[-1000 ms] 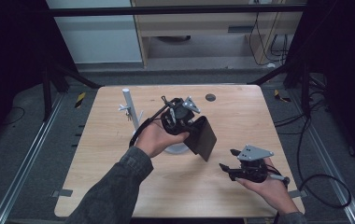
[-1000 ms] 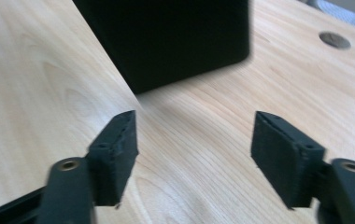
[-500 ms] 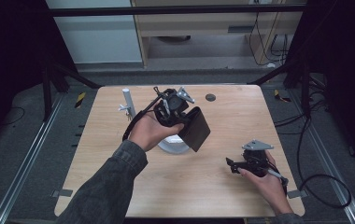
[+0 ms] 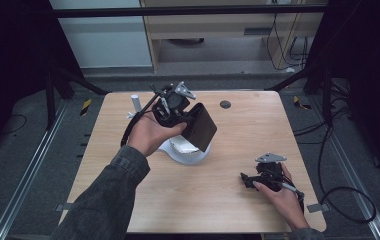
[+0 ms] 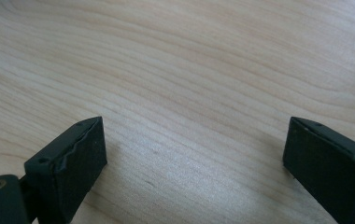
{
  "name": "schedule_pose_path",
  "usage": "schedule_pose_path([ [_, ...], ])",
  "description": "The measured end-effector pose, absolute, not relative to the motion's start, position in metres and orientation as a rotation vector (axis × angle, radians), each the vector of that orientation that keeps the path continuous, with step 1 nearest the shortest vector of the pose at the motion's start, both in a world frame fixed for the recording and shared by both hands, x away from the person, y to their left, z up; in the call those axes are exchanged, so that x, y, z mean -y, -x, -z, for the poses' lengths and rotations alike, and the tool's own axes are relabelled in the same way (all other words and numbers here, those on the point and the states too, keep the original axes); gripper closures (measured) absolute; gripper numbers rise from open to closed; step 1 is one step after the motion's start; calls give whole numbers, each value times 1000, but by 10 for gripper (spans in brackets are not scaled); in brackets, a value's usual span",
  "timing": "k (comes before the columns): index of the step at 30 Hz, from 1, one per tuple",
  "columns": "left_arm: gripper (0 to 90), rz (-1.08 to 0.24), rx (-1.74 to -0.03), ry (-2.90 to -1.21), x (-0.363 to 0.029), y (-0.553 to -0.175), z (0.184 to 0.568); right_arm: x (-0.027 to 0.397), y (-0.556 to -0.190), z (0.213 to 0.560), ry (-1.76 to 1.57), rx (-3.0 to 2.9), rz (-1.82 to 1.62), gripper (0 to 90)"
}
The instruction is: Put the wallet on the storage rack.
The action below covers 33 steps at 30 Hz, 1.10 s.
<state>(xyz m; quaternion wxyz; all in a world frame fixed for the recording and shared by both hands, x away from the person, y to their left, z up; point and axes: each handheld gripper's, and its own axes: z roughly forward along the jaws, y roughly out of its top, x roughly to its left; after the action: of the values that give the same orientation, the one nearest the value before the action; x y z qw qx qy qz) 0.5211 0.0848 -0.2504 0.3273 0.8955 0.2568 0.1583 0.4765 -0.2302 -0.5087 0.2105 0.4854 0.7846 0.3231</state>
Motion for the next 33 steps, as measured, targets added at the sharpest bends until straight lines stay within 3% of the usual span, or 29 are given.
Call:
schedule_pose_path([
  [17, 805, -458, -740, -2318, -104, -526, 236, 229, -477, 513, -1373, -2150, -921, 20],
  [33, 804, -481, -774, -2376, -108, -534, 268, 229, -476, 513, -1380, -2140, -916, 20],
])
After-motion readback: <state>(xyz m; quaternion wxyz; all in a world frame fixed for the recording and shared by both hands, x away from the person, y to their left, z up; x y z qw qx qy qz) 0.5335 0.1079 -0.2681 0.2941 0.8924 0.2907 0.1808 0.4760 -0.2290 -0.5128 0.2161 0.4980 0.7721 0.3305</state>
